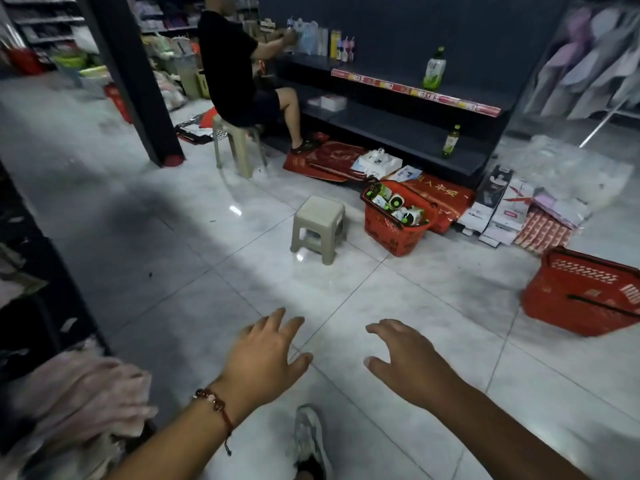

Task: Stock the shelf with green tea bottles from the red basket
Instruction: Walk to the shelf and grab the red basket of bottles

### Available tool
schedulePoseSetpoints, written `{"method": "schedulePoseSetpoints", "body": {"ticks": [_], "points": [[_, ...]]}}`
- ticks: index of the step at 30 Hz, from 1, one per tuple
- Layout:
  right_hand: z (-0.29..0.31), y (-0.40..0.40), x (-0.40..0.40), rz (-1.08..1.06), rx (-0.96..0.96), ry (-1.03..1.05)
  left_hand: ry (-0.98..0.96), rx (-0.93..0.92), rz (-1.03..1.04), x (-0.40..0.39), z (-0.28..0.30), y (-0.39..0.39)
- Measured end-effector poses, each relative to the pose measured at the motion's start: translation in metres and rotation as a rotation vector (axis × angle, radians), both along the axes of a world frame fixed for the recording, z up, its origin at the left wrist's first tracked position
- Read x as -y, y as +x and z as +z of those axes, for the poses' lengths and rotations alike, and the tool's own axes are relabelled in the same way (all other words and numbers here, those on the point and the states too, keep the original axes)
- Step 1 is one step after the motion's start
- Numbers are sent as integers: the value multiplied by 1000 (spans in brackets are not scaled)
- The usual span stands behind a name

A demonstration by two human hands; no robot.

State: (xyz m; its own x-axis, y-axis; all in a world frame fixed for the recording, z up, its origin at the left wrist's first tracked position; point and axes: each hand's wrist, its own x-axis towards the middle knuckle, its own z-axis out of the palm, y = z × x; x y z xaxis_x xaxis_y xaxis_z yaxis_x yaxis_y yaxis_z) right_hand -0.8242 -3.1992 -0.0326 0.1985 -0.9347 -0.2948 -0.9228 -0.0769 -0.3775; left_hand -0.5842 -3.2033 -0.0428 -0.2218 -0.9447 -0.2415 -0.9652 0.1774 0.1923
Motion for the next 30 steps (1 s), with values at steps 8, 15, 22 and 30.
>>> {"method": "schedulePoseSetpoints", "body": {"ticks": [8, 15, 22, 30], "points": [[-13, -2, 200, -97, 20, 57, 61, 20, -83, 226, -13, -3], [-5, -15, 350, -173, 55, 23, 12, 40, -168, 391, 9, -20], [-35, -51, 505, -275, 88, 52, 4, 46, -263, 556, -7, -62], [-42, -91, 698, -336, 37, 84, 34, 53, -358, 764, -4, -118]]}}
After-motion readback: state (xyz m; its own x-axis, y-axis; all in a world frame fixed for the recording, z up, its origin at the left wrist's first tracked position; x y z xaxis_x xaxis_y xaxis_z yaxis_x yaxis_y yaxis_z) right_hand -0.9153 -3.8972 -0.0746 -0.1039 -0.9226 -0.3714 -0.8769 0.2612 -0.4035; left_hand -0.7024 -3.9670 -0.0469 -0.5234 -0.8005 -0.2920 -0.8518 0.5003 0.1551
